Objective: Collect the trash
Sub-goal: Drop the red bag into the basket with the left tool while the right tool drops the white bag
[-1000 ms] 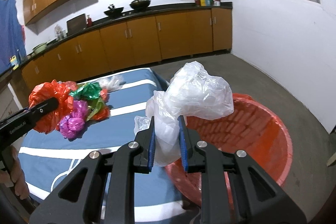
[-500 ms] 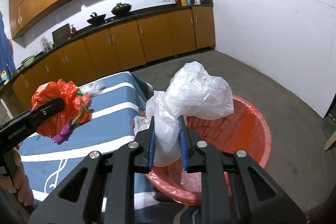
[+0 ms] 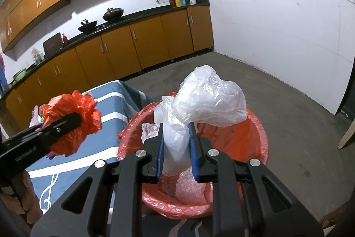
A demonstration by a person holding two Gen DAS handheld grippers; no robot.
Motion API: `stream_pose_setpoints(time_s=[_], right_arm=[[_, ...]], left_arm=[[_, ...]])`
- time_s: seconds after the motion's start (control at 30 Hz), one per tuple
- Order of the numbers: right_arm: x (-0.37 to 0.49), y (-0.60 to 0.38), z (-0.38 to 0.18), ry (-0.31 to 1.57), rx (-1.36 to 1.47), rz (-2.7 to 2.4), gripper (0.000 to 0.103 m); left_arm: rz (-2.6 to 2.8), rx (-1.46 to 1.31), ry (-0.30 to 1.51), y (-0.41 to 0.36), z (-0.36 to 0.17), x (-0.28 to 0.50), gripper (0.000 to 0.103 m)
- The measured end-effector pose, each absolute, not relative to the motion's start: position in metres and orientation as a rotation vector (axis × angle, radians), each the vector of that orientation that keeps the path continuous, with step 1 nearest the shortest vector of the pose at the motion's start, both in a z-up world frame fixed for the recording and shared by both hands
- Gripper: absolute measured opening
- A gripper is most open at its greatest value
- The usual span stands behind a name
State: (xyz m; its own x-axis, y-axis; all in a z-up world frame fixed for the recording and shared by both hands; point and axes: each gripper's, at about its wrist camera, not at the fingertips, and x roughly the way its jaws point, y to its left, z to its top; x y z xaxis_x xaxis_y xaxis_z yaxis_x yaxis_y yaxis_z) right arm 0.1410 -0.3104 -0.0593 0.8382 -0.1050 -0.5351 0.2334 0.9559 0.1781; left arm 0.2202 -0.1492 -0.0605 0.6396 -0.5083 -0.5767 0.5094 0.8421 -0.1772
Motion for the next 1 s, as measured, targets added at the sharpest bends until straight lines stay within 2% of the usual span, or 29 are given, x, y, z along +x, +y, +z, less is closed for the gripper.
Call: stream_pose_setpoints(time_s=[0.7, 0.83, 0.87, 1.0], right_arm=[[0.144, -0.343, -0.067, 0.531, 0.284, -0.233, 0.020], [0.145, -0.346, -0.068, 0.532, 0.291, -0.224, 0.021], [0.146, -0.348, -0.068, 0.528, 0.293, -0.224, 0.022], [0.144, -0.349, -0.070, 0.525, 0.303, -0.225, 0.044]], left_arm=[[-0.672, 0.041, 0.681, -0.207, -0.078, 0.251, 0.037], [-0.674, 0.039, 0.679, -0.211, -0.078, 0.255, 0.039], [-0.673, 0.038, 0.680, -0.211, -0.079, 0.256, 0.043], [-0.670, 0.018, 0.699, -0.210, -0.084, 0.260, 0.050]])
